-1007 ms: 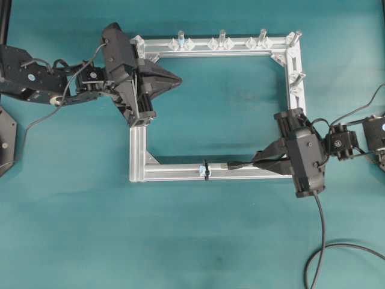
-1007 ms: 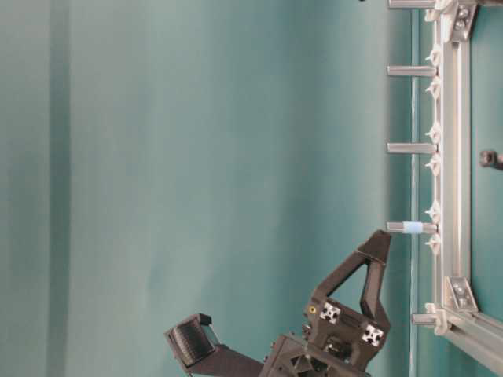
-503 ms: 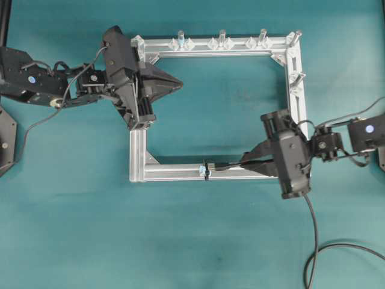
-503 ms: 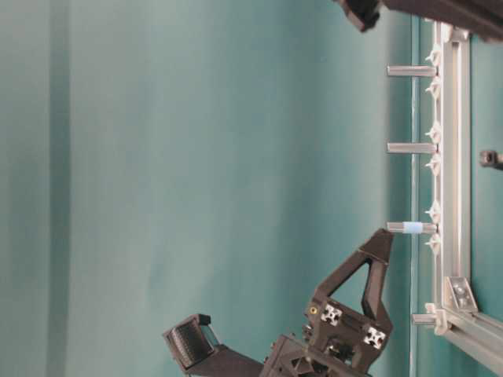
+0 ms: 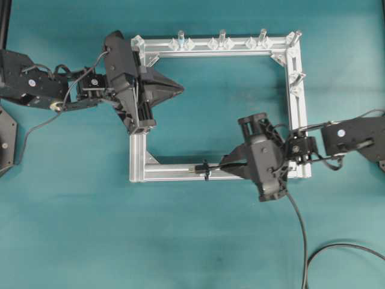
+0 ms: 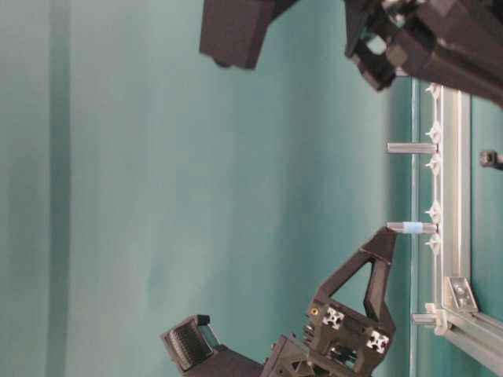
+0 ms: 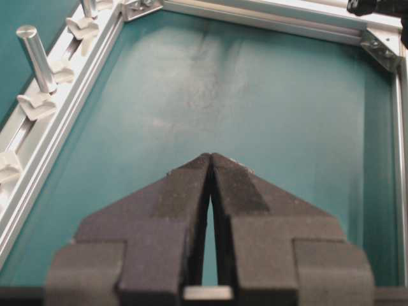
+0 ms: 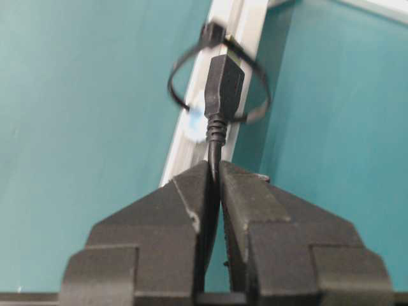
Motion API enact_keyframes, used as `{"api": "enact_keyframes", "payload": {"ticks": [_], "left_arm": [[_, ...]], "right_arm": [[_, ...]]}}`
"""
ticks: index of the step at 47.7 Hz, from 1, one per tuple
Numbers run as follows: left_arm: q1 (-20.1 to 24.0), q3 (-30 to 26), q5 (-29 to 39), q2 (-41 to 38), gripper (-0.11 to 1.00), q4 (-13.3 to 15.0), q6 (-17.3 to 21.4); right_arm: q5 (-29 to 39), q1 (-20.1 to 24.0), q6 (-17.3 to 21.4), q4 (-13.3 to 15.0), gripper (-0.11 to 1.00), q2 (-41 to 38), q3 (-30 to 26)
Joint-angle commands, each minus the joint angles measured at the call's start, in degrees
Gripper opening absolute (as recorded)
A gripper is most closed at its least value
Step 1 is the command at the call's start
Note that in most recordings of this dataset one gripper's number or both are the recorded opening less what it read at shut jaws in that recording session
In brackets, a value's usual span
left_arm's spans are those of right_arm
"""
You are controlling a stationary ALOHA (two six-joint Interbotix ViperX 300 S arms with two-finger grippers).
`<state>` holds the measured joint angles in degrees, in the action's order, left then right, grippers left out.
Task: Insert the wire through the string loop located in the center.
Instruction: 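Push the USB plug leftward through the black zip-tie loop with the right gripper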
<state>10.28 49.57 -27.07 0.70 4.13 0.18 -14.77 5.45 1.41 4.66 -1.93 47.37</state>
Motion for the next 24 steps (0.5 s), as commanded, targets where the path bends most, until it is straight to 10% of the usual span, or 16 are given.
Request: {"api": "enact_keyframes", "payload": {"ticks": [1, 24], "left_arm": [[-0.44, -0.7, -0.26, 1.32, 0.0, -0.09, -0.44], [-2.37, -0.97, 3.08, 1.32, 0.0, -0.09, -0.44]], "right_arm": [[0.44, -0.26, 0.0, -0.09, 0.07, -0.18, -2.46], [0.97, -0.35, 0.0, -0.09, 0.07, -2.81, -5.89]]}}
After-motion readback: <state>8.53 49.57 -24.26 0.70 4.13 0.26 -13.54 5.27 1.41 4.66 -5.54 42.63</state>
